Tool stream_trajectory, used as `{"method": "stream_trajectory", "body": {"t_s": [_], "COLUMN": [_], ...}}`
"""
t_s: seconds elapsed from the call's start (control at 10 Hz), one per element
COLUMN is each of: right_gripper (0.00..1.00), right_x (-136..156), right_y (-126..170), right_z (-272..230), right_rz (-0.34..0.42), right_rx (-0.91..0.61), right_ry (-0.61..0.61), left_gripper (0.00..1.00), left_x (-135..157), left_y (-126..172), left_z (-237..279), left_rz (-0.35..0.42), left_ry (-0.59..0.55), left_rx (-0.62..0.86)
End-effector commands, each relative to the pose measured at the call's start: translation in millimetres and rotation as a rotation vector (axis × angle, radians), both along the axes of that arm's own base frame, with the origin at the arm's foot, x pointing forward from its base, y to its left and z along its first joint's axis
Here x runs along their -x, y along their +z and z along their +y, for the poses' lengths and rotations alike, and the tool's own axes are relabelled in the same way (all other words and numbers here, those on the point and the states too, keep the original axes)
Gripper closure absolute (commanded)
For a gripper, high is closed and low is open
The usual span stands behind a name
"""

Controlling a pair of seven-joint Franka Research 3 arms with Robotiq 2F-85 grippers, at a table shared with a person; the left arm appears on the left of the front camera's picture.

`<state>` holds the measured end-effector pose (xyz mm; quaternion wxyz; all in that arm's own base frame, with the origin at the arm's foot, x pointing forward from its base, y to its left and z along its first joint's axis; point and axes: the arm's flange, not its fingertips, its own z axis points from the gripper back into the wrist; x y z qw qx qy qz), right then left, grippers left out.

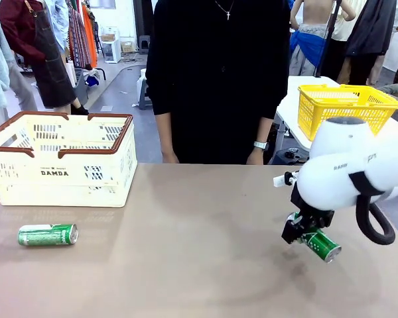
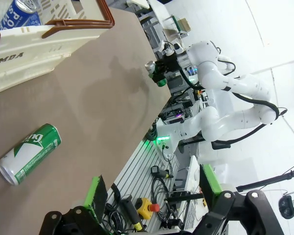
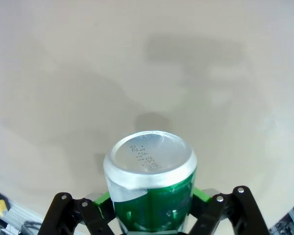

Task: Place the drinks into the Shopping basket.
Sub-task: Pick up one drink and place it into the Shopping basket.

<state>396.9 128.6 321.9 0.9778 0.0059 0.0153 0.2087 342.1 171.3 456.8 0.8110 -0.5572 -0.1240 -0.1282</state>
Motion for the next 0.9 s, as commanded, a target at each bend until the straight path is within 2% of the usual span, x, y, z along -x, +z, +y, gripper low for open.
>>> {"method": "stream_trajectory", "body": {"t_s": [0.0, 0.1, 0.3, 0.4, 0.6, 0.7, 0.8], "right_gripper": [1.0, 1.0, 1.0, 1.0, 1.0, 1.0, 1.0], "right_x": [2.2, 3.2, 7.1, 5.0, -12.0, -19.7, -26.8], "right_y": [62.7, 83.5, 114.7, 117.9, 116.7, 106.5, 92.2], "right_z": [17.8, 34.8, 102.5, 144.7, 230.0, 274.7, 306.0], "right_rz": [0.038, 0.092, 0.014, -0.021, -0.116, -0.133, -0.139], "right_rx": [-0.049, -0.099, -0.166, -0.206, -0.387, -0.467, -0.468], "right_ry": [-0.082, -0.125, -0.181, -0.18, -0.144, -0.193, -0.223], "left_gripper": [0.0, 0.0, 0.0, 0.0, 0.0, 0.0, 0.0], "left_x": [2.3, 2.3, 2.3, 2.3, 2.3, 2.3, 2.3], "left_y": [2.1, 2.1, 2.1, 2.1, 2.1, 2.1, 2.1], "left_z": [-0.4, -0.4, -0.4, -0.4, -0.4, -0.4, -0.4], "left_rz": [0.009, 0.009, 0.009, 0.009, 0.009, 0.009, 0.009], "left_ry": [0.0, 0.0, 0.0, 0.0, 0.0, 0.0, 0.0], "left_rx": [-0.003, -0.003, -0.003, -0.003, -0.003, -0.003, -0.003]}}
